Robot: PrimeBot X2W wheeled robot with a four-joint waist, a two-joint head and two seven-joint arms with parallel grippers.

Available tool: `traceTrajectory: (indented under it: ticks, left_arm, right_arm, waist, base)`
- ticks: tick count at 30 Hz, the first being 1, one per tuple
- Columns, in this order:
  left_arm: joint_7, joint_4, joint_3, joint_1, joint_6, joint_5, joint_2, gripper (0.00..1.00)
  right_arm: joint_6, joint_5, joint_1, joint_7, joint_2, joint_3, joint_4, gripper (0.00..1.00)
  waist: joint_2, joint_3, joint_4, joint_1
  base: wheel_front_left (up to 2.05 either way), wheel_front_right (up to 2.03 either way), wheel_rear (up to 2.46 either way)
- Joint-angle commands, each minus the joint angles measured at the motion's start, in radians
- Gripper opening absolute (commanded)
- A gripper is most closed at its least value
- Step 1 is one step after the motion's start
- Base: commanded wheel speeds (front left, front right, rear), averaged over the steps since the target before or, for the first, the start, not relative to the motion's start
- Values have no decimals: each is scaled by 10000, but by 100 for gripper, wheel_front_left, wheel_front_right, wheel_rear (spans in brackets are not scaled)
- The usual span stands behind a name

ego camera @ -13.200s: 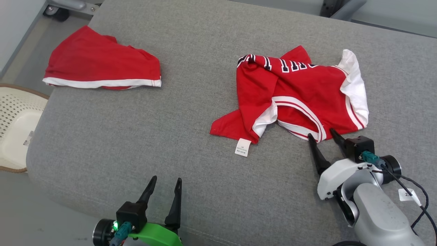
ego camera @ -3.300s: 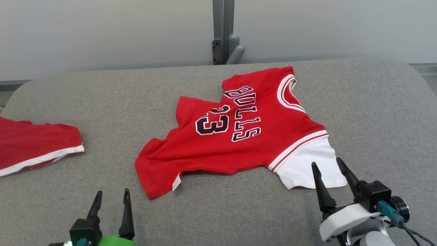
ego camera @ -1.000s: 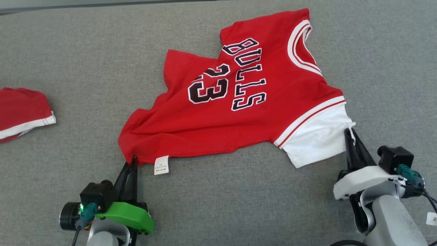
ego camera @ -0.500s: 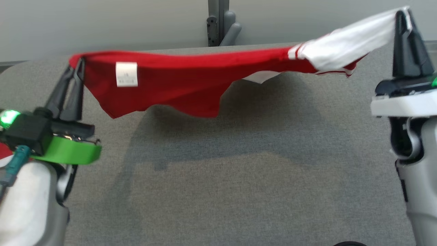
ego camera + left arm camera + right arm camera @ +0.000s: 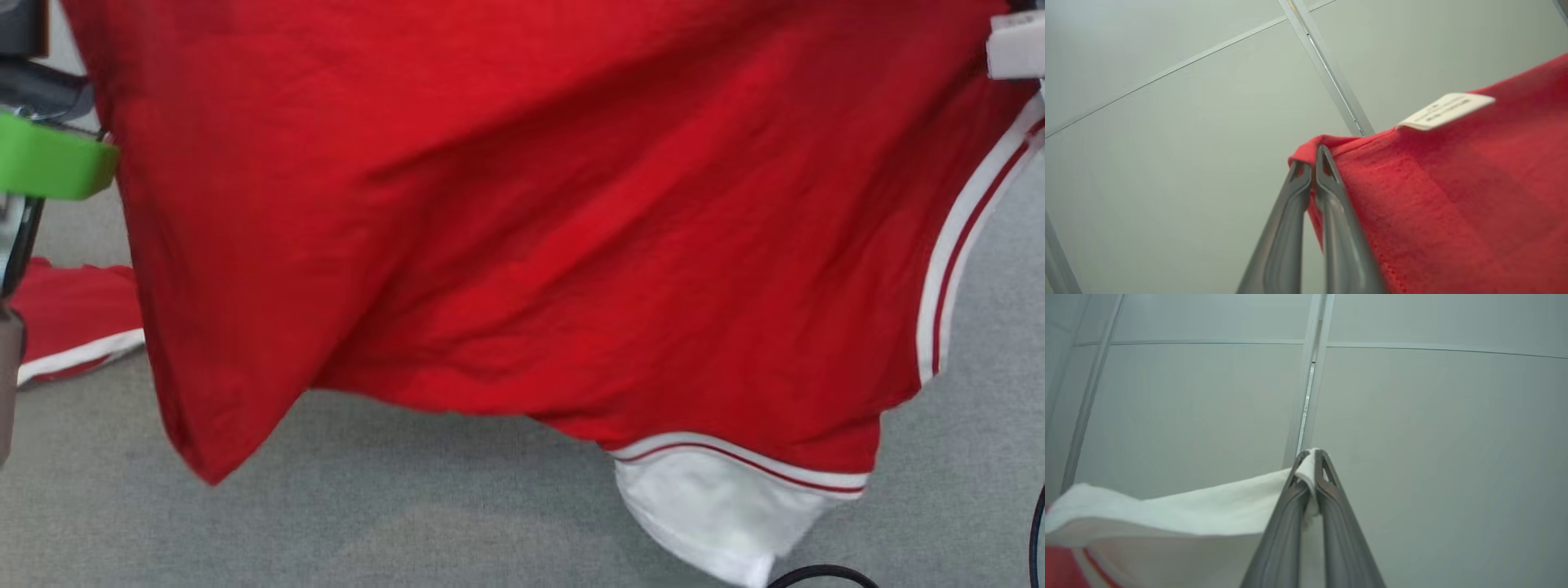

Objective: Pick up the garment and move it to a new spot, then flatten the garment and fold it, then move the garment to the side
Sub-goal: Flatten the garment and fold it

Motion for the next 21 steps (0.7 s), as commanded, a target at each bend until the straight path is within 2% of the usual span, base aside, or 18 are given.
traceTrajectory:
  ticks: [1, 7, 11, 16, 19, 21]
  left_arm:
    - [47, 167, -118, -215, 16, -152, -21, 0]
    - [56, 1871, -761, -2175, 15, -90, -198, 0]
    - [-390, 3227, -1126, -4107, 15, 392, -218, 0]
    - [-837, 4126, -1531, -5877, 15, 866, -313, 0]
    - [-889, 4249, -1755, -6107, 15, 715, -441, 0]
    - [-884, 4346, -1934, -5529, 15, 515, -444, 0]
  right_arm:
    - [-15, 7, -255, 80, 11, 74, 168, 0]
    - [-16, -435, -2353, 161, -50, 583, 1827, 0]
    - [-18, -1326, -4369, -498, -128, 397, 3154, 0]
    - [-16, -2271, -5986, -1166, -134, 61, 4229, 0]
    - [-16, -2185, -5898, -1292, -166, 200, 4516, 0]
    - [-18, -1986, -5270, -1297, -220, 394, 4640, 0]
  waist:
    - [0, 1294, -24, 0]
    - [0, 3261, -59, 0]
    - [0, 4024, -171, 0]
    - [0, 4106, -302, 0]
    - [0, 3946, -387, 0]
    - [0, 3797, -421, 0]
  base:
    - [0, 0, 0]
    - [0, 0, 0]
    - [0, 0, 0]
    - [0, 0, 0]
    - [0, 0, 0]
    - [0, 0, 0]
